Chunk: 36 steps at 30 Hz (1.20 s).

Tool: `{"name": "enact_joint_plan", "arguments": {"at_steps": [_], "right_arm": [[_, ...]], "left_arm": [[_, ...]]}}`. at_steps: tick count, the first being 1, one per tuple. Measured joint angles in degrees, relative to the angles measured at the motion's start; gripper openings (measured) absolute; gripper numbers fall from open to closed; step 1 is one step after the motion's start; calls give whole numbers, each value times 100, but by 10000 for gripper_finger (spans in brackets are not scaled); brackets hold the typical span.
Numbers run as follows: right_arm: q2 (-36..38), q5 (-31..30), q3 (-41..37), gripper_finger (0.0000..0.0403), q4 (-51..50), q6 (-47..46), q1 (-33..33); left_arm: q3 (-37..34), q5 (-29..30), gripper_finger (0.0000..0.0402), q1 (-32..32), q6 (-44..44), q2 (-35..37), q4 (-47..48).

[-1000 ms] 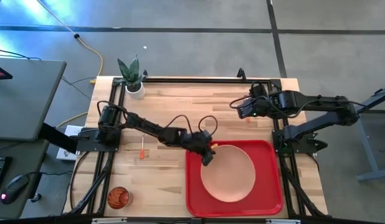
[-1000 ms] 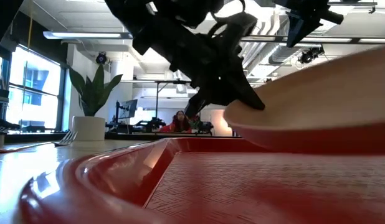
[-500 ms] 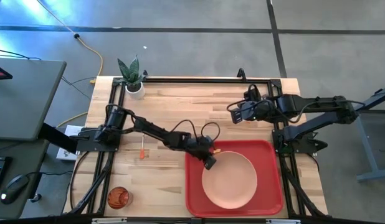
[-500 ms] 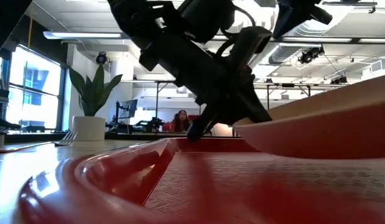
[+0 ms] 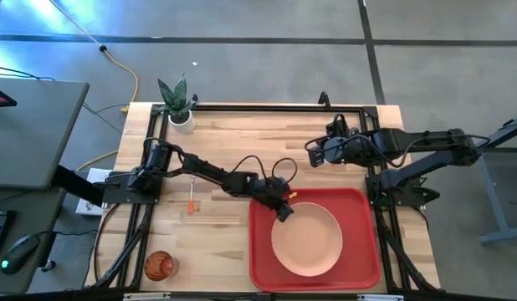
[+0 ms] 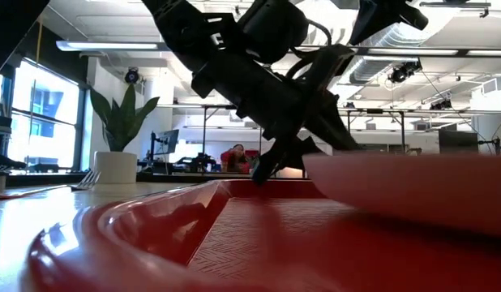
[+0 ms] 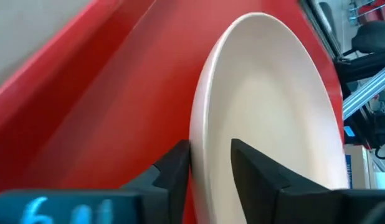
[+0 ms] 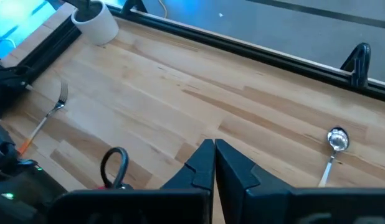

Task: Pick and place plate/cup/fork/spoon on tray
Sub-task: Put the light orange plate on the red tray, then put the red cup on the top left corner of the red tray

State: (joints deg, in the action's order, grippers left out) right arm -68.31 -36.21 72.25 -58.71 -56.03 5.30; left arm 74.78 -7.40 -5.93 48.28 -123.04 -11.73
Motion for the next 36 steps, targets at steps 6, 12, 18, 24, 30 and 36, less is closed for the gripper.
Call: {"name": "enact_joint_plan", "arguments": {"at_steps": [6,12,18,24,30,36], "right_arm": [[0,134,0,5,-11,229,0],[0,170,0,5,-11,225,99],[0,133,0,5,-12,212,118],[5,827,0,5,-181,473,103],[20,1373,0,5,-423,509,83],[22,756,0,5,-694,352,74]], "left_arm": [[0,-343,134,43,-896,0,-914],[11,-437,136,111,-996,146,-1004],[6,-409,136,274,-931,251,-478],[0,-417,130,467,-853,603,998],[11,-402,115,524,-1233,1040,2059],[-4,-391,99,540,-1282,1228,2332]]}}
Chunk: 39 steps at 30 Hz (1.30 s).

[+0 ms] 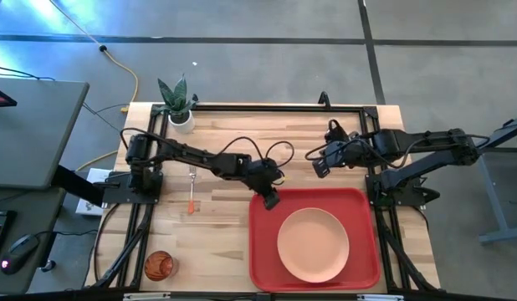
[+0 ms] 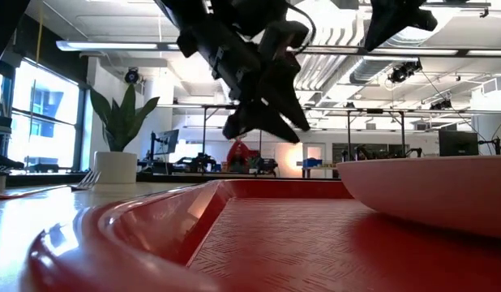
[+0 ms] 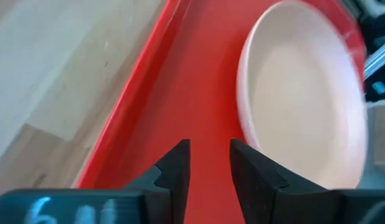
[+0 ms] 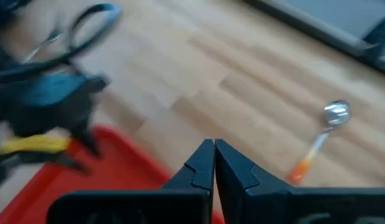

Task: Pick and place plate/cup/fork/spoon on tray
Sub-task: Put the red cup on the top left corner of the red tray

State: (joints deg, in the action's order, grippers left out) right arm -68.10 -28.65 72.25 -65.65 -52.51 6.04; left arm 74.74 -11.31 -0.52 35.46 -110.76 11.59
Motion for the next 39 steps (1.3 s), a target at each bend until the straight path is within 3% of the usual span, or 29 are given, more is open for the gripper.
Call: {"name": "enact_joint_plan", "arguments": {"at_steps": [3,9,15,21,30,39], "right_arm": [[-9,-569,0,5,-408,-342,-94],[-17,-544,0,5,-1218,-751,-645],[-17,-236,0,5,-850,-767,-822],[-23,-152,0,5,-341,-447,-819],[-20,-246,0,5,218,422,-1044],[-21,-409,0,5,297,1136,-1163]], "left_arm": [[1,21,95,112,24,203,200],[7,860,94,444,-108,891,1008],[4,1610,94,813,-262,1678,2229],[4,2346,94,708,-137,2364,3569],[0,2174,94,-405,-597,2851,5134],[9,1445,94,-1596,1002,2999,5660]]}}
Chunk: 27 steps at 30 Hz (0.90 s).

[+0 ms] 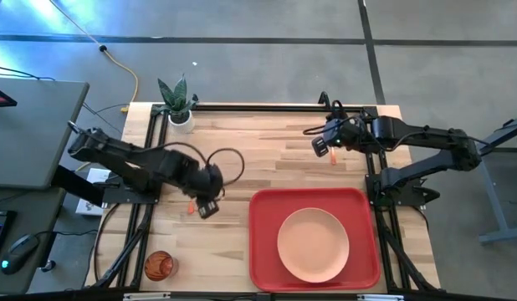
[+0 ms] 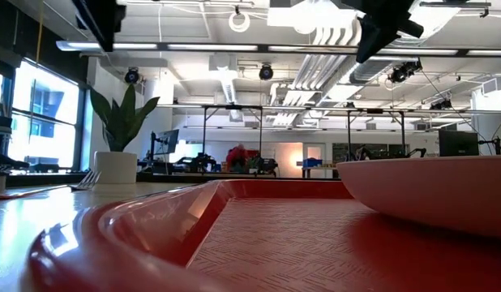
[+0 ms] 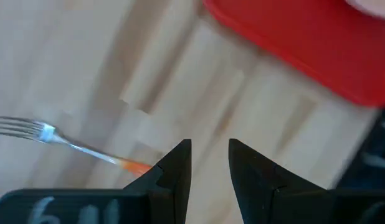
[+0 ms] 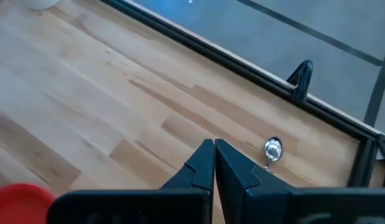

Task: Pick and place plate/cup/fork/spoon on tray
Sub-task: Put the red cup on the top left corner of the red tray

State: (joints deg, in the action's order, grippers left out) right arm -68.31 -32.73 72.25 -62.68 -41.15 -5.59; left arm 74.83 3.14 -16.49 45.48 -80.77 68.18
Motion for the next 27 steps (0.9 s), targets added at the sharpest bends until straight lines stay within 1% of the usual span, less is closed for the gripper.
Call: {"name": "enact_joint_plan", "arguments": {"at_steps": [3,6,8,10,12,15,17,19,22,25,27], "right_arm": [[2,46,0,5,19,-245,167],[0,102,0,5,22,-516,423],[0,135,0,5,27,-730,581],[0,149,0,5,68,-988,731],[0,128,0,5,136,-1331,865],[2,-53,0,5,301,-1723,1012],[-2,-192,0,5,477,-1789,1110],[-45,-329,0,5,762,-1799,1180],[-180,-349,0,5,1189,-1889,1282],[-442,-341,0,5,1654,-2033,1414],[-658,-324,0,5,2053,-2093,1517]], "left_arm": [[-9,-215,94,-227,-15,-9,242],[-5,-443,94,-280,-385,30,411],[-9,-347,94,-276,-725,97,635],[-48,-63,94,-271,-1071,210,777],[-204,122,94,-238,-1322,374,828],[-546,170,94,-222,-1498,749,768],[-795,142,94,-309,-1457,1039,735],[-1011,-64,94,-480,-1329,1360,699],[-1224,-315,95,-800,-1111,1813,476],[-1392,-443,100,-1174,-680,2172,61],[-1454,-442,109,-1479,-311,2270,-179]]}}
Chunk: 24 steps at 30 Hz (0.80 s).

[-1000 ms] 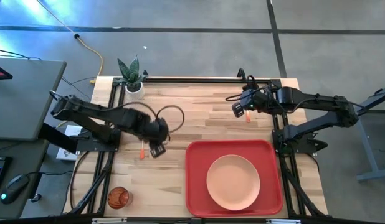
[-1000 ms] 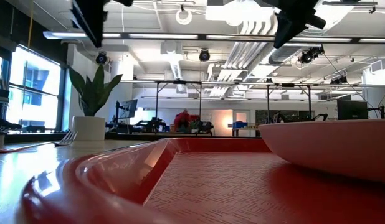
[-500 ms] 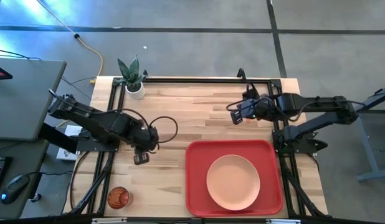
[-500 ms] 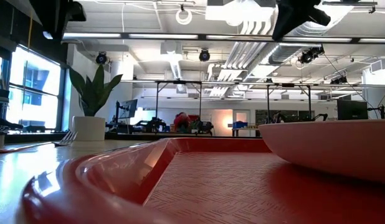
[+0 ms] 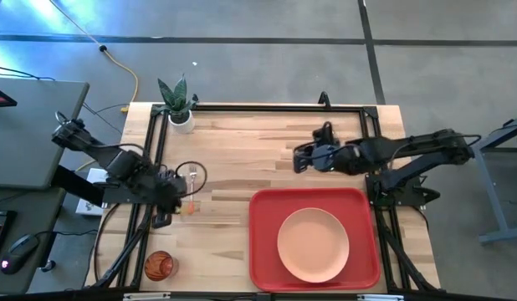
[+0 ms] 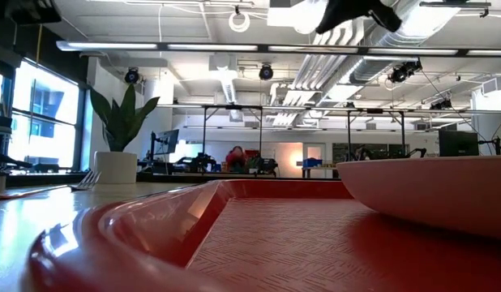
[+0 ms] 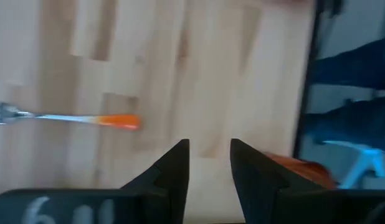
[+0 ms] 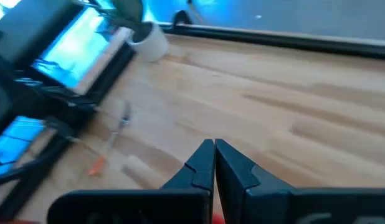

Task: Pick and place plate/cup/fork/spoon on tray
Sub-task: Put the red cup on the top left corner of the red tray

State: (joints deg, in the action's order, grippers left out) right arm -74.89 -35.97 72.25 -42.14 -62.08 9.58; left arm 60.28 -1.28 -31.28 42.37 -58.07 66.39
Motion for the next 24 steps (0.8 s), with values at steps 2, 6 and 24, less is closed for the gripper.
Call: {"name": "enact_joint_plan", "arguments": {"at_steps": [2,6,24], "right_arm": [[-240,5,0,5,437,-63,102],[-763,4,0,5,1261,-244,311],[-1605,-103,0,47,2430,-1251,742]], "left_arm": [[-79,-22,124,-357,198,30,-303],[-430,-57,161,-1077,388,24,-829],[-1530,648,202,-3171,1918,-396,-2204]]}}
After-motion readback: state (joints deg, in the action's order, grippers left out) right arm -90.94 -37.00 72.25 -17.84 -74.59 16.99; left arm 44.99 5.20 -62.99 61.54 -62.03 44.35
